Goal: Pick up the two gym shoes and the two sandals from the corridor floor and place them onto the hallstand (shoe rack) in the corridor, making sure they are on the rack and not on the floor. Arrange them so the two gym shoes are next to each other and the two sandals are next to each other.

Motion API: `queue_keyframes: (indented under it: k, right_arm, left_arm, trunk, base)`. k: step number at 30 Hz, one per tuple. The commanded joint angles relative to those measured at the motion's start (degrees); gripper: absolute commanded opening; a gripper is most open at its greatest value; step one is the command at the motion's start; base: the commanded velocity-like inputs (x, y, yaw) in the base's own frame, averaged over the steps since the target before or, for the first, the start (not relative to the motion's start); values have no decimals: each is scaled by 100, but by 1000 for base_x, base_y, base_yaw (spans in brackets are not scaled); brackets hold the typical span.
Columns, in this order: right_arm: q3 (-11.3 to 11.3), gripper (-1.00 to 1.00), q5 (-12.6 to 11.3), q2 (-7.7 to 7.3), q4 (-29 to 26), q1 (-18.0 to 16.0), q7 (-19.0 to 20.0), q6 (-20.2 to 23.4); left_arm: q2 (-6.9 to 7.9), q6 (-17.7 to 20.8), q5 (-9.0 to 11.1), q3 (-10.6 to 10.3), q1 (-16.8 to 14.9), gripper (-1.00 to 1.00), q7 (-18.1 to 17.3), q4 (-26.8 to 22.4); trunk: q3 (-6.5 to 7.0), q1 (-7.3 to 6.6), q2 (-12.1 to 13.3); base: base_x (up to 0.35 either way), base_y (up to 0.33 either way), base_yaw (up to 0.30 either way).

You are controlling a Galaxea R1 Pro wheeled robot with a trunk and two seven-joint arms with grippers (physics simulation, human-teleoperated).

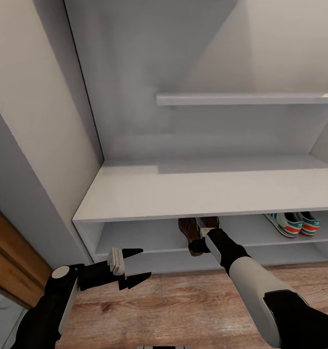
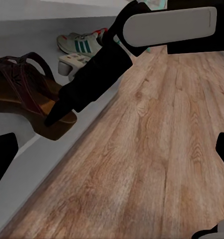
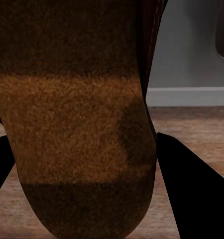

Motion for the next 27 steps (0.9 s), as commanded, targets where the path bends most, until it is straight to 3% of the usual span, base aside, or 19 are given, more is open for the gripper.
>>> queue_keyframes:
  k: [1, 23, 27]
  right_arm:
    - [44, -100, -51, -6, -8, -2, -17, 25]
    - [69, -100, -51, -15, 17, -2, -8, -185]
    - [70, -100, -49, -16, 26, -2, -8, -430]
  left_arm:
    - [-3, 60, -25, 8, -3, 100, -34, -7]
    - [-1, 60, -23, 8, -3, 100, -38, -7]
    - [-2, 61, -24, 8, -3, 100, -38, -7]
  trunk:
    - [-5, -1, -2]
    - [-5, -1, -2]
    - [-5, -1, -2]
  base:
    - [0, 0, 0]
    - [0, 0, 0]
    - [0, 0, 0]
